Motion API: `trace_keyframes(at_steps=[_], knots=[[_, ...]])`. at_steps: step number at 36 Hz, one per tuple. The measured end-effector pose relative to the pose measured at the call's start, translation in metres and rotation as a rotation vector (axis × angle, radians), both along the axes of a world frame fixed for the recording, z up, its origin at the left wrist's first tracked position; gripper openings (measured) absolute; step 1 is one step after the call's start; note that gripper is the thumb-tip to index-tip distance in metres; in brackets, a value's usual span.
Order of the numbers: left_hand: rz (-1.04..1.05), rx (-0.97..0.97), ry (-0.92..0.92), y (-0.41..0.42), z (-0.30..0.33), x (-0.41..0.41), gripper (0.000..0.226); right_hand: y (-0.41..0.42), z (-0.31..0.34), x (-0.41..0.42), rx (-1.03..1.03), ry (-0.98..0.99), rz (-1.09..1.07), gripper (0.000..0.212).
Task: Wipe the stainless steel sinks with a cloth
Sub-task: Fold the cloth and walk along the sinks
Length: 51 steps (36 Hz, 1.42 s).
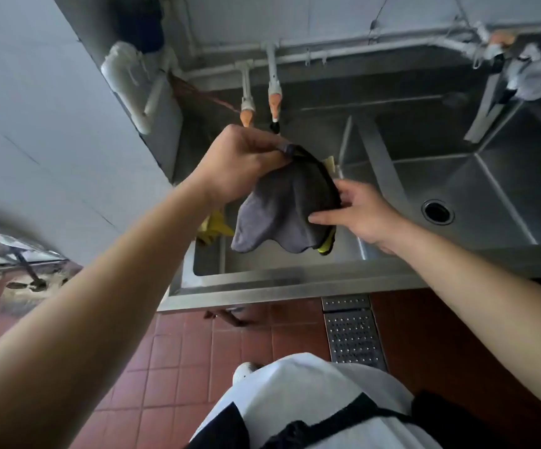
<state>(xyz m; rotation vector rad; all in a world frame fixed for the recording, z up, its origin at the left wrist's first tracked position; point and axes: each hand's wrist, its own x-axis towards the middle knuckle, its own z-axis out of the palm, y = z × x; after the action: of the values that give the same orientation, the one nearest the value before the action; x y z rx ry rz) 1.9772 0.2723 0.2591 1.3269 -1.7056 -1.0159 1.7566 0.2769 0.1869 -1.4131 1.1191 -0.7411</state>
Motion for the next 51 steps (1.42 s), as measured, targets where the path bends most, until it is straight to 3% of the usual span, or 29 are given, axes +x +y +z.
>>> trace_keyframes(at_steps=[4, 10, 15, 21, 24, 33, 41, 49, 51], knots=[[0.053, 0.004, 0.025, -0.006, 0.014, -0.032, 0.026, -0.009, -0.006, -0.051, 0.026, 0.067, 0.015, 0.034], [0.181, 0.053, 0.124, -0.017, 0.013, -0.072, 0.016, -0.029, 0.013, -0.129, -0.097, 0.108, -0.154, 0.012], [0.199, 0.066, 0.216, -0.028, 0.000, -0.114, 0.015, -0.050, 0.037, -0.178, -0.190, 0.164, -0.255, 0.009], [0.163, 0.077, 0.343, -0.037, -0.004, -0.161, 0.011, -0.067, 0.055, -0.222, -0.193, 0.182, -0.276, 0.022], [0.120, 0.078, 0.340, -0.044, 0.002, -0.179, 0.003, -0.066, 0.060, -0.238, -0.213, 0.180, -0.300, 0.024], [0.014, 0.049, 0.292, -0.051, 0.015, -0.215, 0.012, -0.050, 0.063, -0.276, -0.258, 0.112, -0.385, 0.023], [-0.172, 0.257, 0.401, -0.047, -0.014, -0.216, 0.013, -0.033, 0.063, -0.307, -0.140, 0.024, -0.264, 0.015], [0.016, 0.432, 0.339, -0.075, -0.079, -0.227, 0.017, -0.076, 0.003, -0.300, -0.006, 0.253, -0.366, 0.014], [0.086, 0.465, 0.283, -0.091, -0.101, -0.235, 0.018, -0.098, -0.021, -0.293, 0.021, 0.326, -0.445, 0.025]])
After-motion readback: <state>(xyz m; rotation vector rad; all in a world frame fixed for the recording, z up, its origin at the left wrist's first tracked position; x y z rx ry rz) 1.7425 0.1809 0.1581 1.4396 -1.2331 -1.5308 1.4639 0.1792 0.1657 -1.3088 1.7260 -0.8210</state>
